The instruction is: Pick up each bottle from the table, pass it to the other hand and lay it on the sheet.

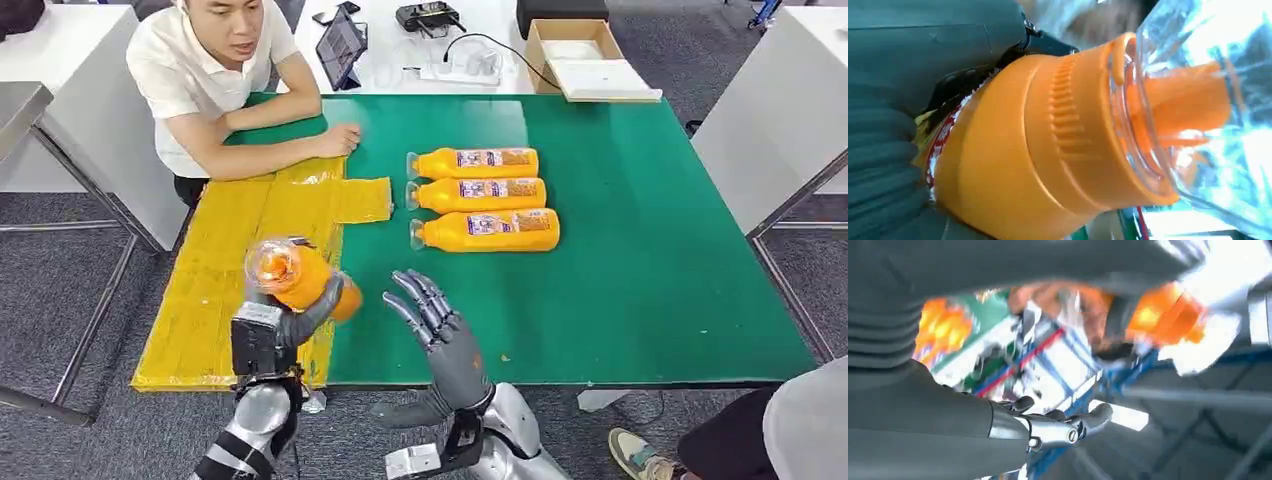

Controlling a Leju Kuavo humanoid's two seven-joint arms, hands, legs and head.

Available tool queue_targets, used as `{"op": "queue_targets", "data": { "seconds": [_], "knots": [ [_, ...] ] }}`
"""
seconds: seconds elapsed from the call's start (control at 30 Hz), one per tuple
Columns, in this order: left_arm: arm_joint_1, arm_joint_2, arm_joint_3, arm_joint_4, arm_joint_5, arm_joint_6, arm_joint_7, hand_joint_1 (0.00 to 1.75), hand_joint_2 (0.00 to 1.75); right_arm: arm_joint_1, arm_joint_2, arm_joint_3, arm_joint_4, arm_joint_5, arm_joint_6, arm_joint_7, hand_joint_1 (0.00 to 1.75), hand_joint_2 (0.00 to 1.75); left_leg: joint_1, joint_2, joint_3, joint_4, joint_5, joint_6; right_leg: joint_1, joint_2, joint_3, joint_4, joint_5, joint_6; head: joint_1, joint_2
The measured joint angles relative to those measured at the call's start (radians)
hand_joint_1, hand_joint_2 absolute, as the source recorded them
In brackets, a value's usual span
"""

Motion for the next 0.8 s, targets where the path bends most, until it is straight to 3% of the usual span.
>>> {"op": "queue_targets", "data": {
  "seconds": [0.33, 0.5, 0.6, 0.8],
  "knots": [
    [-0.039, 0.044, 0.100, 0.035, -0.255, 0.033, 0.091, 1.75, 1.75, 0.068, 0.018, -0.130, -0.085, 0.005, -0.014, -0.009, 0.00, 0.00, 0.000, 0.001, 0.000, 0.000, 0.000, 0.000, 0.000, 0.000, 0.000, 0.000, 0.000, 0.000, 0.000, 0.000],
    [-0.101, 0.051, 0.104, 0.121, -0.577, 0.043, 0.224, 1.75, 1.75, 0.078, 0.029, -0.137, -0.093, -0.026, -0.012, -0.037, 0.00, 0.00, 0.000, 0.000, 0.000, 0.000, 0.000, 0.000, 0.000, 0.000, 0.000, 0.000, 0.000, 0.000, 0.000, 0.000],
    [-0.225, 0.049, 0.089, 0.321, -0.761, -0.052, 0.342, 1.75, 1.75, 0.077, 0.039, -0.137, -0.092, -0.070, 0.005, -0.050, 0.00, 0.00, 0.000, -0.002, 0.000, 0.000, 0.001, 0.001, 0.000, -0.001, 0.000, 0.000, 0.001, 0.001, 0.000, 0.000],
    [-0.401, 0.026, 0.064, 0.645, -0.848, -0.129, 0.439, 1.75, 1.75, 0.069, 0.064, -0.132, -0.070, -0.084, 0.023, -0.051, 0.00, 0.00, 0.000, 0.001, 0.000, 0.000, 0.002, 0.000, 0.000, 0.000, -0.001, 0.000, 0.003, -0.002, 0.000, 0.000]
  ]
}}
